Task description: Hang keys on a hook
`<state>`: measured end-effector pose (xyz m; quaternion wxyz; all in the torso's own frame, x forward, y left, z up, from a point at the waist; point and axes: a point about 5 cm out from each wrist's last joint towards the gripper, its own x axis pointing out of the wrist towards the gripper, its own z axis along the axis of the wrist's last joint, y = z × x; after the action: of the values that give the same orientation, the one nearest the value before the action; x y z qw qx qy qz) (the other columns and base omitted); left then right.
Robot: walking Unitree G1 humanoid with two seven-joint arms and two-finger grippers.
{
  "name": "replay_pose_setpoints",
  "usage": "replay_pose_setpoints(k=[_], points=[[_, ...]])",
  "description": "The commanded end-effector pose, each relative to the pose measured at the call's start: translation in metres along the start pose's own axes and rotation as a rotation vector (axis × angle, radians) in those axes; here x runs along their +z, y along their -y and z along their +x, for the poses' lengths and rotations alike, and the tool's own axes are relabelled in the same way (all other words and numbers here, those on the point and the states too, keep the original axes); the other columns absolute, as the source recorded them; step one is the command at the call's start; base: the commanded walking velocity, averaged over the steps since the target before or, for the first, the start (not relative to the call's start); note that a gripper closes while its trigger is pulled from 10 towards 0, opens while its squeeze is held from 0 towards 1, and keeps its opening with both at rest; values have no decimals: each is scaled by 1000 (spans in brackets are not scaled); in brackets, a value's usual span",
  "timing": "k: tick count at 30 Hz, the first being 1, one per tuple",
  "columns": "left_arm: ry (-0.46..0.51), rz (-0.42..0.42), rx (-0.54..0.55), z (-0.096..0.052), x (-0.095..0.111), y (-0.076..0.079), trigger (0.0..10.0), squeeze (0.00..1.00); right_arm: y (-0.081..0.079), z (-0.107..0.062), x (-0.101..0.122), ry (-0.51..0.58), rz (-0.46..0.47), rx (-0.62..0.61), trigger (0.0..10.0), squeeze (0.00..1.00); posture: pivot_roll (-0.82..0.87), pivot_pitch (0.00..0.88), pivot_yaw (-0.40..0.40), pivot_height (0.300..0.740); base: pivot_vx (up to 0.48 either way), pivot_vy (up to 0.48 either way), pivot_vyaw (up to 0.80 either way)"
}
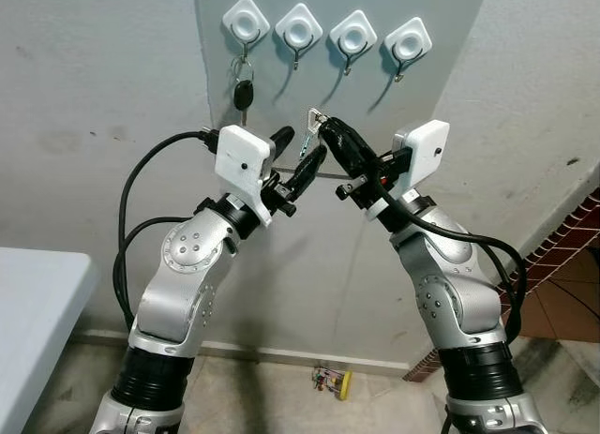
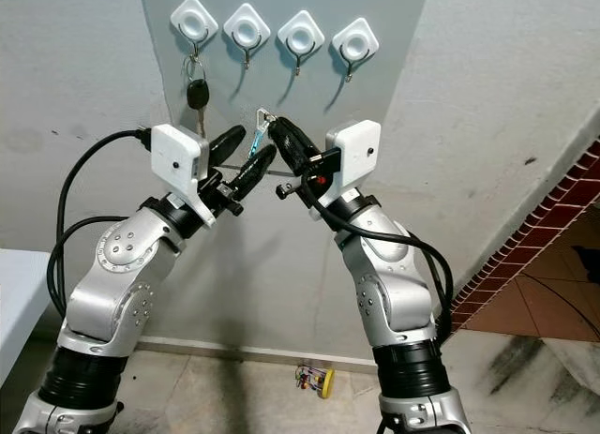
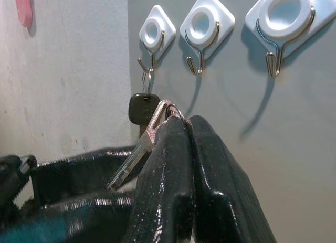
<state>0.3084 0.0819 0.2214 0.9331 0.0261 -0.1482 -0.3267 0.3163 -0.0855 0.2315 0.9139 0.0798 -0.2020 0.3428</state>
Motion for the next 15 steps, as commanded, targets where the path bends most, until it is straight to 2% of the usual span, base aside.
replay_pose_setpoints(k=[1,6,7,8,10,11,13,14,15], points=[[-11,12,-21,3,0,3,10000,0,-3,2,12,43,-13,27,10000,0,-116,45,-44,740,0,0,0],[-8,11,-20,3,0,2,10000,0,-5,2,15,53,-8,41,10000,0,-117,46,-42,740,0,0,0],[-6,7,-19,4,1,1,9647,0,-5,2,14,48,-11,46,10000,0,-116,44,-43,740,0,0,0],[-6,7,-20,4,1,1,8392,0,-5,2,14,46,-11,48,10000,0,-116,44,-43,740,0,0,0],[-4,7,-20,4,2,1,8392,0,-5,2,14,43,-16,51,10000,0,-116,44,-43,740,0,0,0],[-2,9,-16,4,2,0,4902,0,-6,1,14,40,-14,55,10000,0,-116,43,-42,740,0,0,0],[-2,9,-16,4,3,0,4549,0,-7,1,13,35,-14,61,10000,0,-116,42,-41,740,0,0,0],[-3,9,-16,5,3,0,4549,0,-7,0,13,33,-15,63,10000,0,-116,42,-41,740,0,0,0],[-5,14,-16,5,3,0,9490,0,-7,0,12,30,-15,65,10000,0,-116,42,-41,740,0,0,0]])
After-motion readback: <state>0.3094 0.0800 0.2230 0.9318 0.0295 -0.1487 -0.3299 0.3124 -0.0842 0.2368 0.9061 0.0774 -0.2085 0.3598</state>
